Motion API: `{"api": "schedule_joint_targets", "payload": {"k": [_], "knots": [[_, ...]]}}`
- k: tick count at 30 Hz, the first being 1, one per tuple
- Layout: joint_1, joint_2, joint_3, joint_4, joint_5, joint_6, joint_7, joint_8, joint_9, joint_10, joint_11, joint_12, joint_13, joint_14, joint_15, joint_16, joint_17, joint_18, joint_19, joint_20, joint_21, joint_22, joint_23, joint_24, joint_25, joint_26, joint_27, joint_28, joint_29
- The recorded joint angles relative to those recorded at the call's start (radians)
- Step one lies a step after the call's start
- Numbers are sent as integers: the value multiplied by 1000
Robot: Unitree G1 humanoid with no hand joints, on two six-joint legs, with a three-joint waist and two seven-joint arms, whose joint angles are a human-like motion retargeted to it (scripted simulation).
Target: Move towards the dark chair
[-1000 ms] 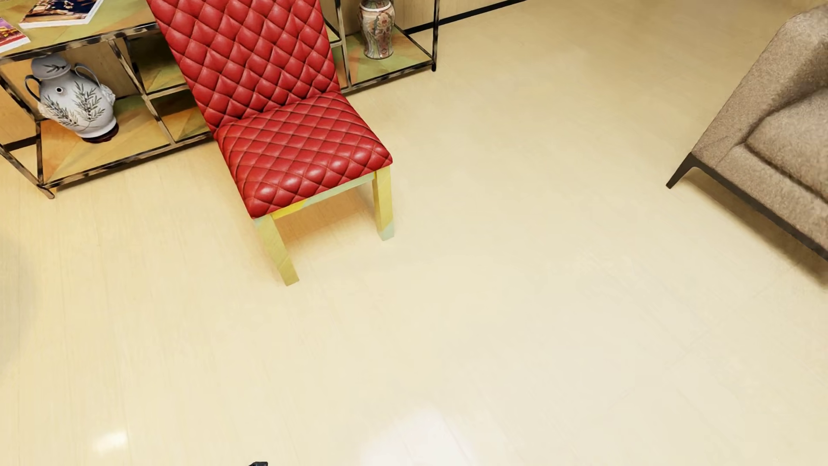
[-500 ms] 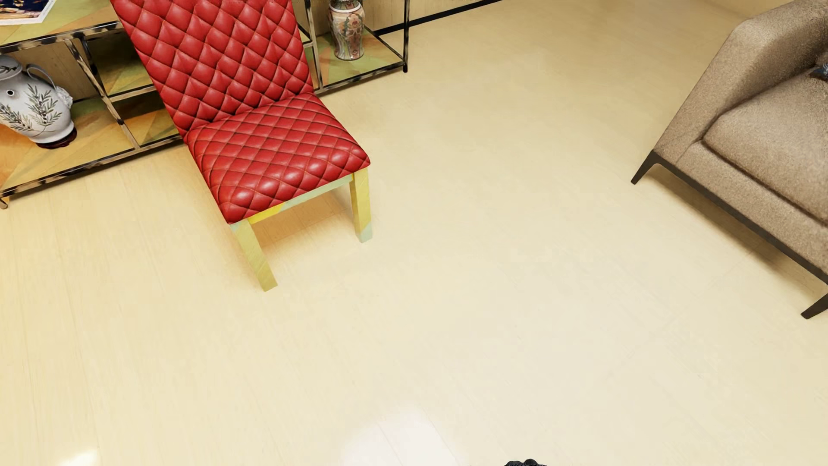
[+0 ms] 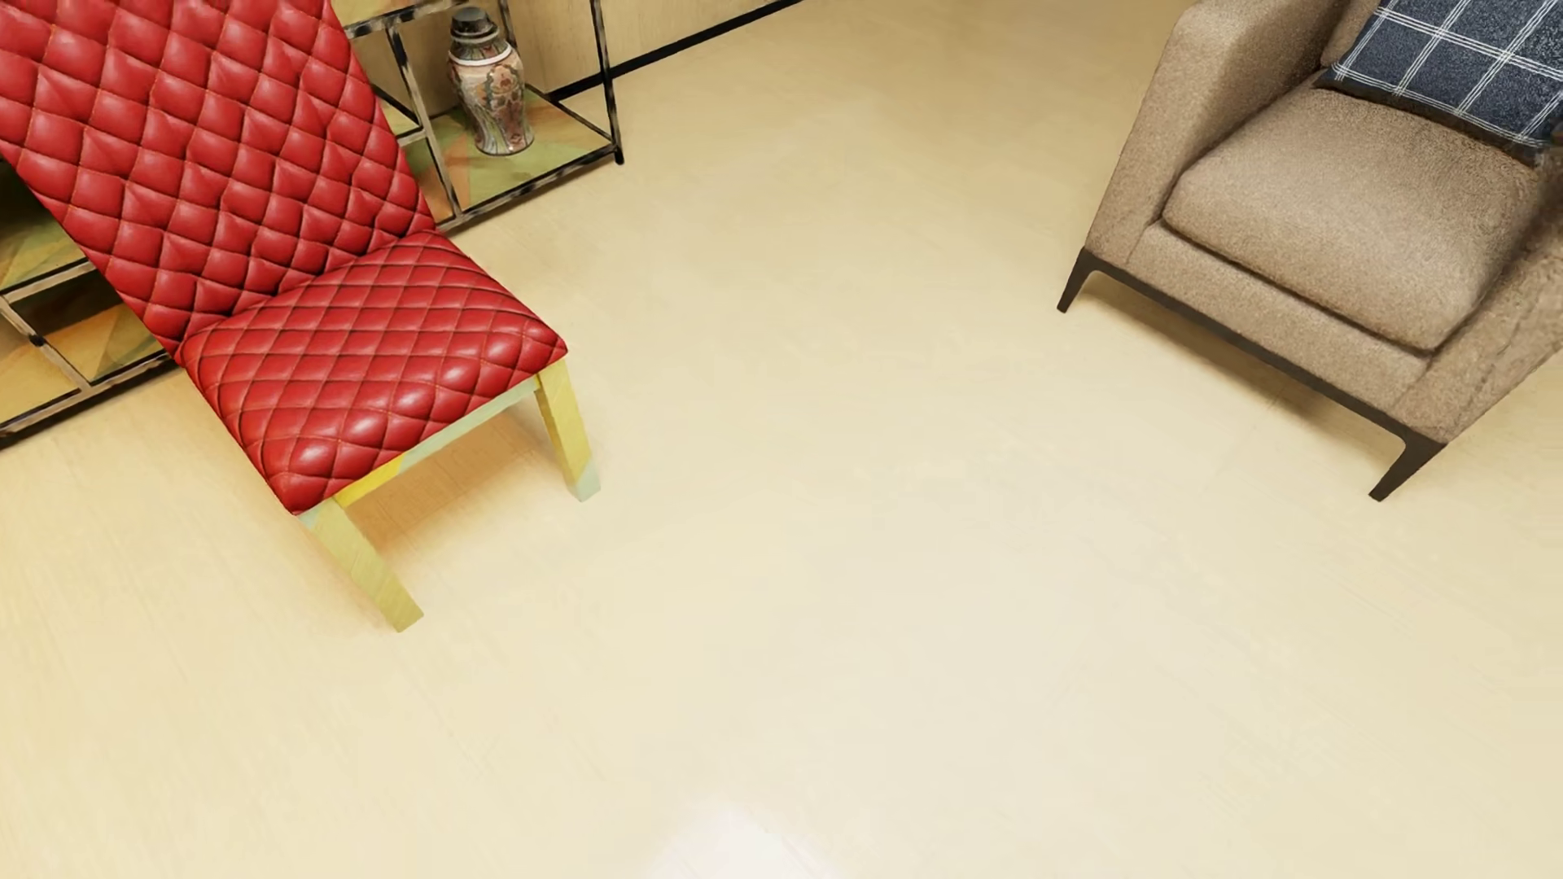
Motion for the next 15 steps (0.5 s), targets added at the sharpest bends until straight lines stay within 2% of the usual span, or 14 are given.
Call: {"api": "schedule_joint_targets", "payload": {"k": [2, 5, 8, 9, 11, 13, 15], "knots": [[-9, 6, -3, 43, 33, 7, 18, 24, 2, 61, -8, 3, 3, -12, -8, -1, 16, -18, -3, 2, 1, -10, 23, -1, 10, -5, 7, 2, 2], [-88, 5, 1, 136, 78, 19, 1, 75, 11, 296, 3, 1, 9, 15, -30, -1, 26, -38, -11, 7, 19, -28, 37, 2, 4, -4, 7, 7, 6], [-218, 1, 19, 198, 116, 33, -116, 143, 22, 551, 18, 13, 2, 58, -42, -2, 19, -4, -16, 20, 45, -44, 46, -1, -2, -4, 5, 14, 12], [-255, 3, 24, 192, 125, 36, -177, 168, 23, 586, 16, 18, -1, 46, -43, 0, 15, -10, -10, 20, 51, -41, 48, 0, -2, -2, 5, 10, 12], [-299, 6, 30, 157, 134, 38, -305, 221, 23, 555, 9, 33, -15, 21, -40, 7, 9, -54, 6, 17, 53, -31, 55, 5, 6, -3, 7, -8, 6], [-296, 1, 33, 93, 133, 36, -459, 283, 20, 415, 9, 47, -29, -8, -36, 7, 4, -100, 23, 28, 52, -20, 56, 8, 20, 2, 5, -14, -4], [-251, -1, 34, 12, 124, 32, -632, 352, 16, 237, 4, 61, -39, 34, -29, -2, -3, -146, 43, 38, 50, -9, 51, 10, 35, 6, 3, -14, -10]]}}
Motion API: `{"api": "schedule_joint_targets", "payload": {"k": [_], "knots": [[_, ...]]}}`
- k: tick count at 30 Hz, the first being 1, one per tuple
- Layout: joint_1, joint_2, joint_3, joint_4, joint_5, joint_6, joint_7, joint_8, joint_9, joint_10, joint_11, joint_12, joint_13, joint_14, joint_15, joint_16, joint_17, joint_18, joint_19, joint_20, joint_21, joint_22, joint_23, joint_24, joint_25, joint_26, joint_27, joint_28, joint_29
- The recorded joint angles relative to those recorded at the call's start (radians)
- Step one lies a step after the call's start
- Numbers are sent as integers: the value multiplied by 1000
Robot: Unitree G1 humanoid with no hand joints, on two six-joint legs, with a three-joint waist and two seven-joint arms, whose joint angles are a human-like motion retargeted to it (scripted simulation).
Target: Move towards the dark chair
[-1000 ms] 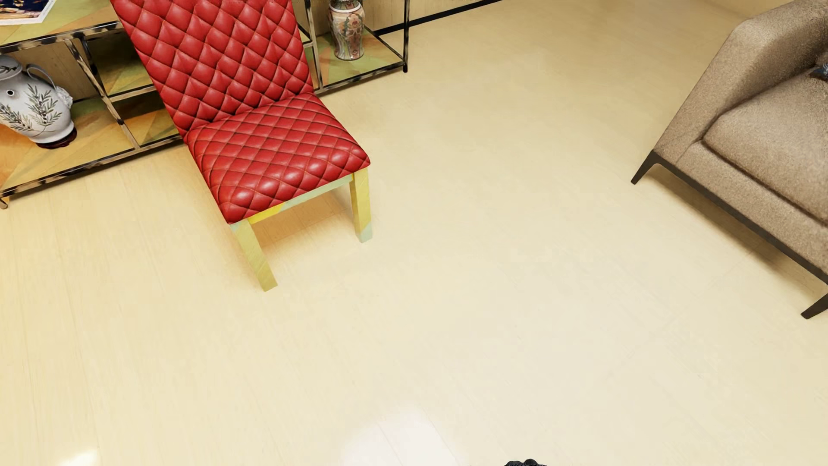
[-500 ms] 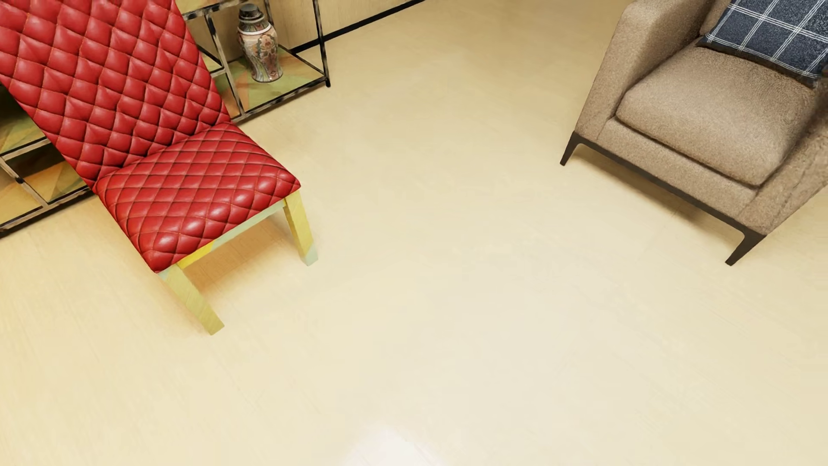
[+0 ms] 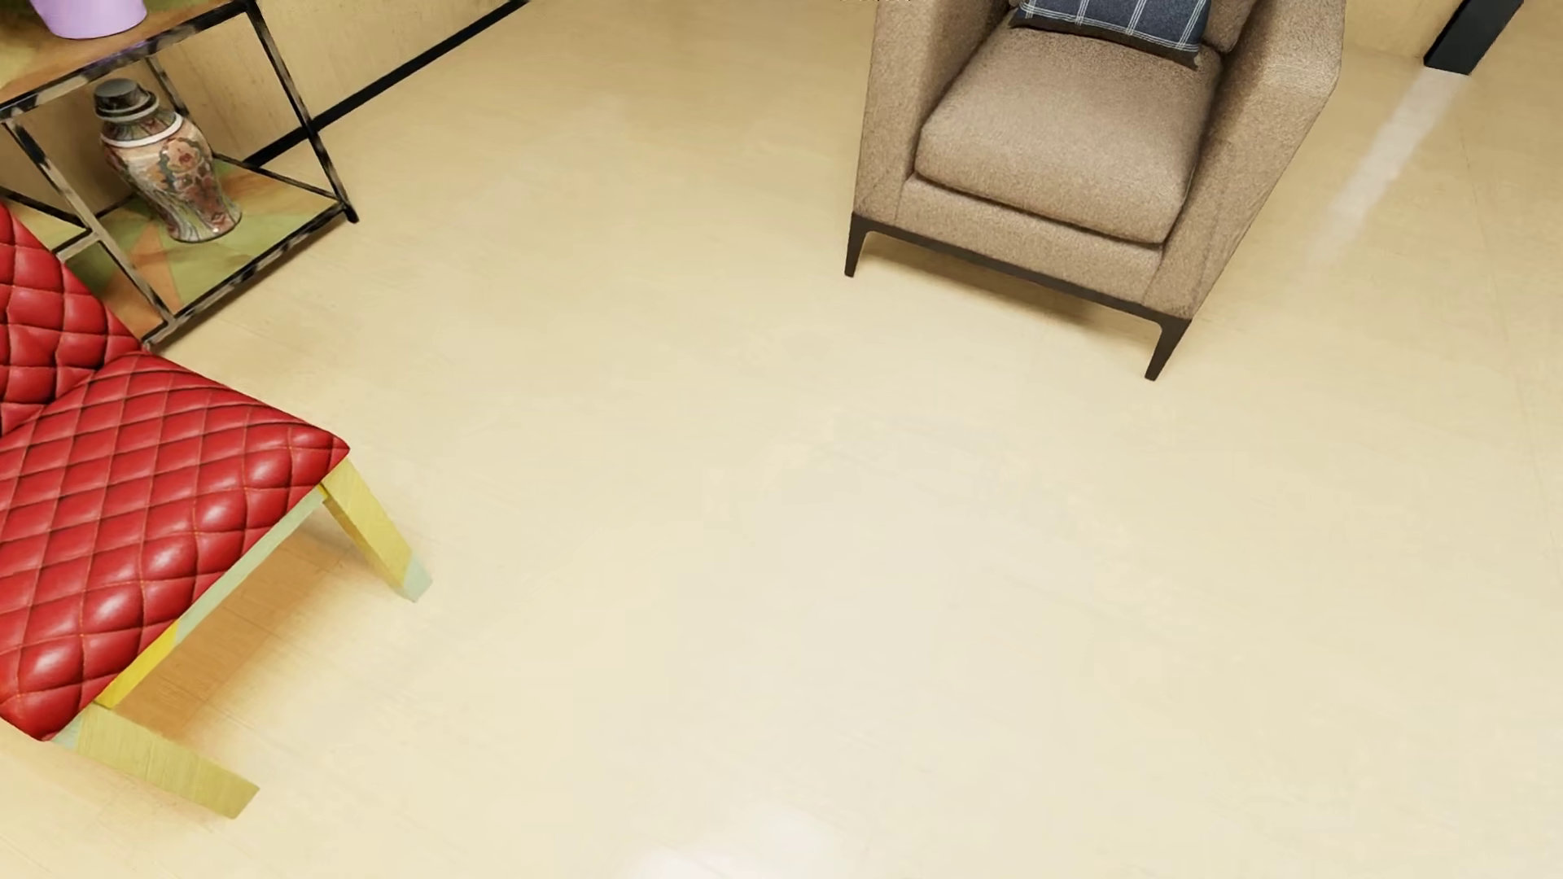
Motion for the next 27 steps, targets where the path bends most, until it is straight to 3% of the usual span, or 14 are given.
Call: {"api": "schedule_joint_targets", "payload": {"k": [1, 3, 7, 11, 14, 18, 20, 23, 24, 27], "knots": [[26, -2, -5, -8, -8, -1, 4, 31, -1, -40, -1, 6, -4, 21, 4, -5, -5, -14, 11, 0, 0, 6, -1, 3, 6, 0, 0, 0, -4], [76, -17, -17, -7, -25, 1, 104, 90, -3, -88, 15, 16, -12, -17, 9, -11, -11, 40, 34, -12, -7, 15, 1, 15, 19, -2, 5, -2, -16], [157, -25, -31, -58, -76, -8, 220, 186, -8, -189, -9, 3, 8, -16, 46, 7, -12, 80, 79, -67, -29, 37, 15, 60, 54, -9, 10, -20, -40], [170, -74, -34, -110, -127, -20, 292, 248, -5, -196, 37, -31, 44, -31, 79, 23, -10, 118, 103, -47, -18, -1, 45, 23, 71, -12, 15, 18, -16], [171, -160, -34, -129, -168, -26, 339, 212, 1, -188, 160, -39, 62, -48, 133, 34, -7, 137, 97, -34, -21, -34, 65, -11, 83, -28, 29, 40, -4], [175, -269, -43, -147, -273, -39, 394, 15, 7, -188, 322, -53, 94, -62, 162, 43, 3, 150, 54, -55, -93, -57, 29, -10, 153, -50, 24, 36, -31], [185, -289, -53, -152, -246, -42, 404, -1, 6, -192, 324, -62, 106, -65, 107, 33, -1, 153, 31, -64, -102, -63, 10, -12, 147, -55, 21, 38, -40], [210, -277, -60, -152, -119, -41, 402, 124, -1, -213, 197, -70, 108, -63, 104, 24, -6, 152, 65, -100, -94, -59, 15, -2, 107, -66, 23, 23, -41], [222, -246, -59, -149, -91, -40, 398, 137, -5, -226, 141, -75, 111, -58, 143, 24, -2, 152, 12, -113, -95, -54, 15, 4, 100, -66, 23, 16, -39], [232, -154, -56, -126, -74, -35, 363, 74, -12, -217, 23, -89, 115, -59, 126, 19, 23, 145, -3, -129, -109, -36, 24, 10, 94, -54, 30, 14, -38]]}}
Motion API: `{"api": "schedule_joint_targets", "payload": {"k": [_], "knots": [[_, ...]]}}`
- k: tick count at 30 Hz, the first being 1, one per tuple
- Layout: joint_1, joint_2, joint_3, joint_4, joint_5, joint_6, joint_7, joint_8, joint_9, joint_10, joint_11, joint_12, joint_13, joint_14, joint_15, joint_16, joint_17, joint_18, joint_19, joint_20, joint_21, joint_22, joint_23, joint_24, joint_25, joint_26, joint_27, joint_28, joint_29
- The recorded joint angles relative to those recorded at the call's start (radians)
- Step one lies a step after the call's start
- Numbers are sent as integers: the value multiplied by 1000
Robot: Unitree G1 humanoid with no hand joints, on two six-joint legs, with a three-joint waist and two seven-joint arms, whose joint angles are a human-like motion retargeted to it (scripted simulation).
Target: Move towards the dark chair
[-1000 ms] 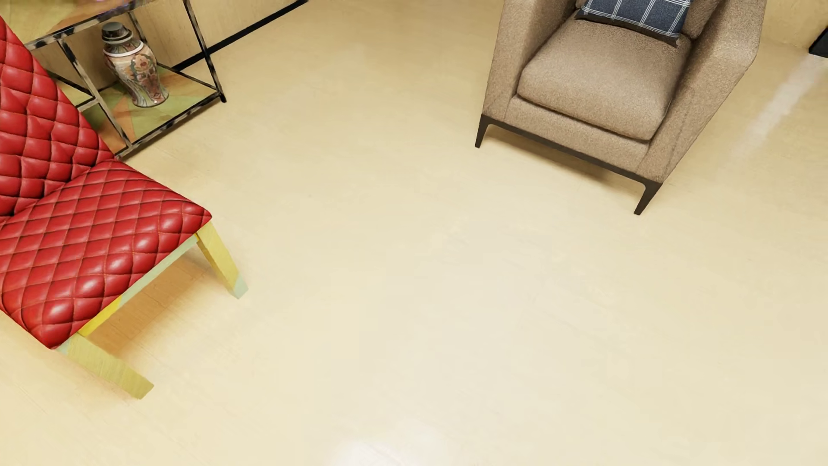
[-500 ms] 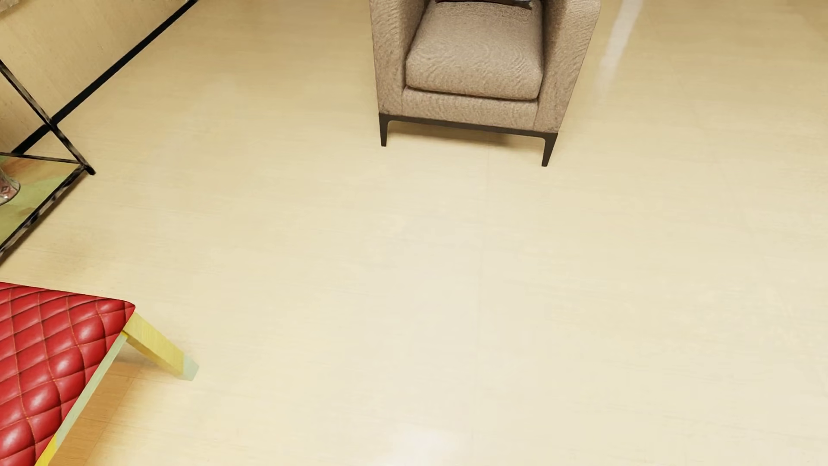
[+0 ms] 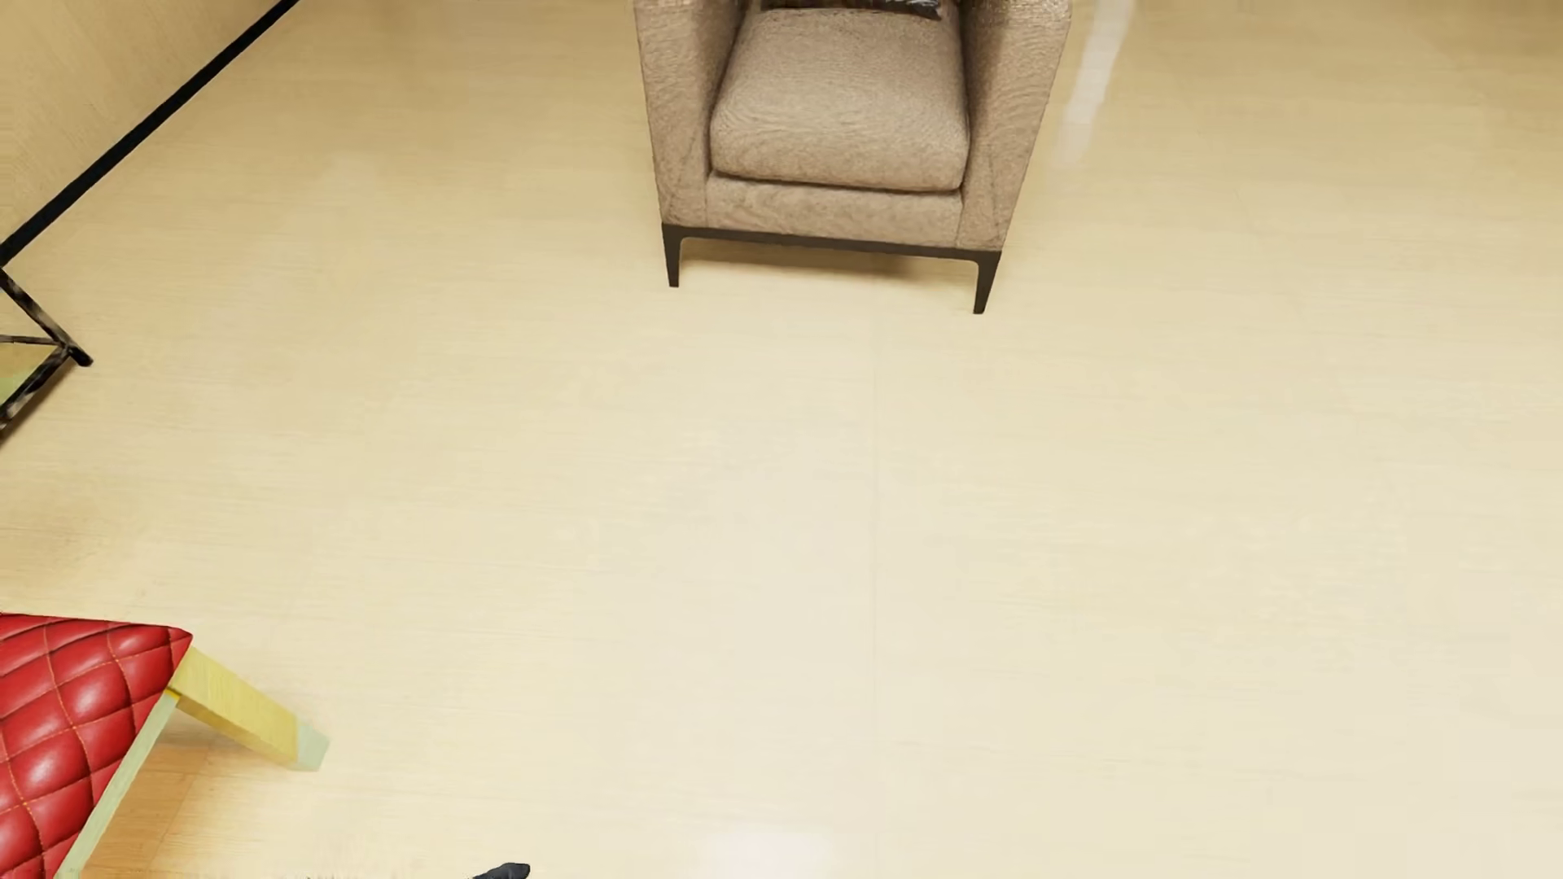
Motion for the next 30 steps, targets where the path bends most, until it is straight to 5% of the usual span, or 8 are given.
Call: {"api": "schedule_joint_targets", "payload": {"k": [9, 11, 14, 15, 19, 23, 28, 30], "knots": [[-36, 120, 15, 47, 13, 10, -127, -156, -1, 108, -70, 24, -51, 14, -41, -30, 27, -45, -11, 45, 50, 32, -43, -14, -60, 47, -10, 63, 10], [-81, 130, 15, 69, -2, 8, -73, -206, 0, 172, -74, 38, -72, 20, -53, -26, 25, -36, -13, 71, 68, 29, -50, -25, -66, 42, -21, 71, 11], [-110, 132, 15, 178, -17, 21, 252, -292, -2, 229, -59, 52, -88, -2, -74, -14, 4, 32, -15, 83, 86, 29, -69, -26, -68, 21, -39, 65, 10], [-98, 139, 20, 180, -23, 29, 288, -321, -2, 200, -54, 53, -83, -13, -79, -11, -3, 50, -12, 78, 71, 38, -75, -21, -57, 15, -37, 58, 3], [-51, 86, 34, 79, -139, 36, 188, -372, 10, 57, 146, 59, -68, -1, -88, -4, -40, 46, 4, 19, 0, 75, -53, 26, -32, 6, -11, 6, -32], [-71, -94, 19, 11, -266, 18, 89, -216, 29, 55, 483, 51, -56, 10, 40, 9, -60, 53, 58, 12, 12, 72, 5, 23, -36, 32, -28, 21, -53], [-100, -60, 12, -17, -95, 3, -70, 199, 26, 61, 241, 49, -14, 31, -53, 29, -38, 15, 120, 23, 21, 48, 11, -4, -54, 4, -47, 87, -100], [-115, 23, 17, -23, -65, -3, -145, 248, 24, 61, 117, 49, -9, 41, -89, 30, -24, -12, 128, 25, 28, 30, 13, -6, -51, -16, -57, 129, -108]]}}
